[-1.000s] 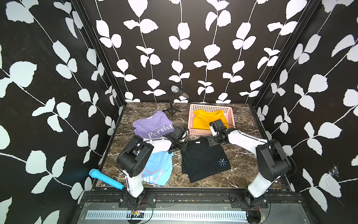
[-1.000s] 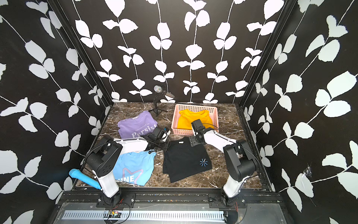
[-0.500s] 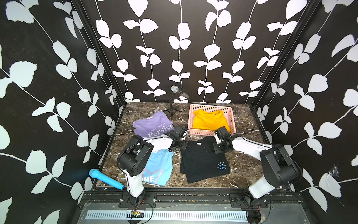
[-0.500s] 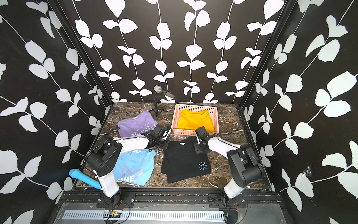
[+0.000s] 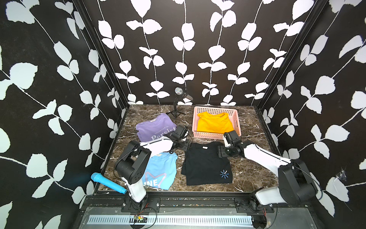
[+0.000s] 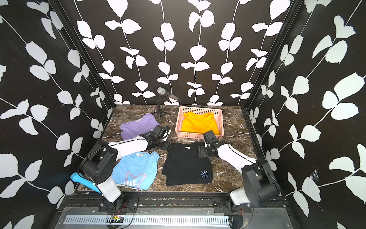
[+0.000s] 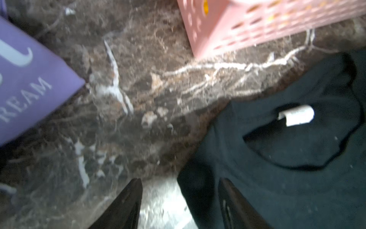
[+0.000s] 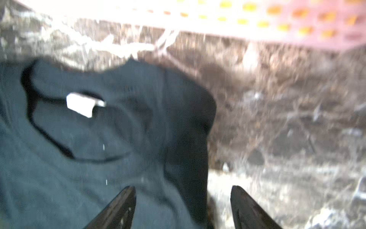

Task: Put the folded t-shirts into the basket
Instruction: Adjust the T-shirt at the center of the board, then pick up the T-shirt from the center of the board.

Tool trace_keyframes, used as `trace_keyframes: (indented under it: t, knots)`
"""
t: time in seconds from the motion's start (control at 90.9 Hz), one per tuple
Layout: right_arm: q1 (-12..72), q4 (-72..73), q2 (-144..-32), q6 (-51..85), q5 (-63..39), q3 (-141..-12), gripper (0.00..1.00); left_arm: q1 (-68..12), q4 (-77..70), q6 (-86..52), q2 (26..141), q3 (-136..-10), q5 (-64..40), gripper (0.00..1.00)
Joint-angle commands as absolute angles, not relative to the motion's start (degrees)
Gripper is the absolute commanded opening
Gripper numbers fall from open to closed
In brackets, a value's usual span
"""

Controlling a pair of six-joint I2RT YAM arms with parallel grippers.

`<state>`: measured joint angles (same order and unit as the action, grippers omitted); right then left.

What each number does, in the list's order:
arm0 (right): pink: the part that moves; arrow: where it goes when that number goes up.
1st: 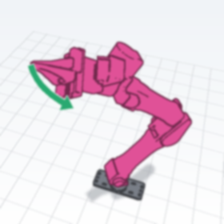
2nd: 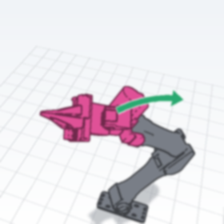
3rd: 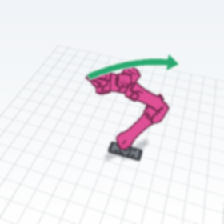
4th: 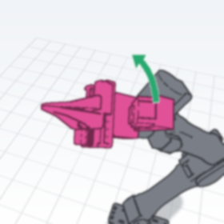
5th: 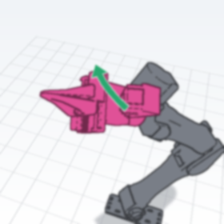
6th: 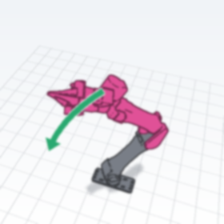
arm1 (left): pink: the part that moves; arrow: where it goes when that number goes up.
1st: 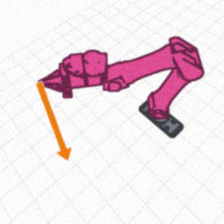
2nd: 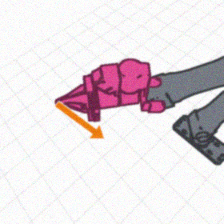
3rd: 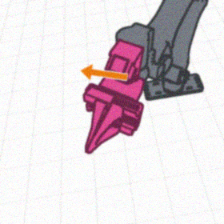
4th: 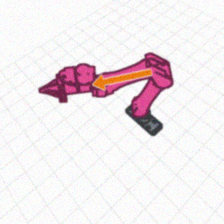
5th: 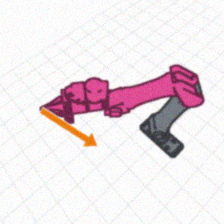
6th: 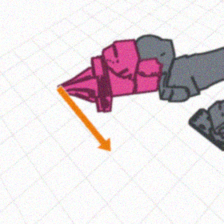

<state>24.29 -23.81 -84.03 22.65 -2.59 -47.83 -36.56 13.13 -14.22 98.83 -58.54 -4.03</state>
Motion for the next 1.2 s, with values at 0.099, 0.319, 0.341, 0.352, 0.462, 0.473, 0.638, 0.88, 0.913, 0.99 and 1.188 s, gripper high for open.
trace_keyframes:
  t: [0.099, 0.319, 0.341, 0.352, 0.462, 0.473, 0.638, 0.88, 0.913, 0.99, 1.188]
  knots:
    - [24.09, -20.86, -90.5, 20.73, -2.28, -50.8, 0.78, -39.04, 9.63, -17.89, 100.16, -56.29, -7.68, 0.67]
    - [24.04, -17.88, -95.4, 20.93, -4.89, -49.2, 0.7, -39.75, 7.75, -19.34, 103.19, -56.11, -7.67, 0.6]
    - [24.07, -17.43, -95.52, 21.12, -5.24, -48.8, 0.68, -39.78, 7.45, -19.51, 103.56, -56.04, -7.81, 0.58]
    - [24.08, -17.24, -95.53, 21.19, -5.48, -48.61, 0.67, -39.79, 7.29, -19.6, 103.72, -56.01, -7.81, 0.57]
    - [24.12, -14.67, -95.88, 22.26, -7.47, -46.77, 0.58, -39.81, 5.01, -21.01, 105.2, -55.11, -8.88, 0.49]
    - [24.1, -14.41, -95.88, 22.34, -7.64, -46.63, 0.57, -39.81, 4.66, -21.18, 105.33, -54.98, -9.05, 0.48]
    - [24.16, -8.13, -94.45, 24.96, -10.87, -43.39, 0.4, -39.8, -2.57, -24.98, 105.74, -51.75, -11.12, 0.31]
    - [24.23, -3.58, -89.05, 26.87, -9.72, -41.18, 0.14, -39.76, -6.39, -26.91, 104.71, -51.58, -11.25, 0.04]
    - [24.22, -2.8, -88.29, 27.17, -9.45, -40.83, 0.08, -39.81, -6.95, -27.18, 104.59, -51.54, -11.25, 0.0]
    - [24.23, -1.76, -87.19, 27.7, -8.61, -40.27, 0.01, -39.78, -7.71, -27.69, 104.06, -51.33, -11.14, 0.0]
    - [24.23, -0.63, -82.36, 28.68, -8.24, -39.37, 0.0, -39.81, -7.22, -27.93, 100.25, -51.66, -11.36, 0.0]
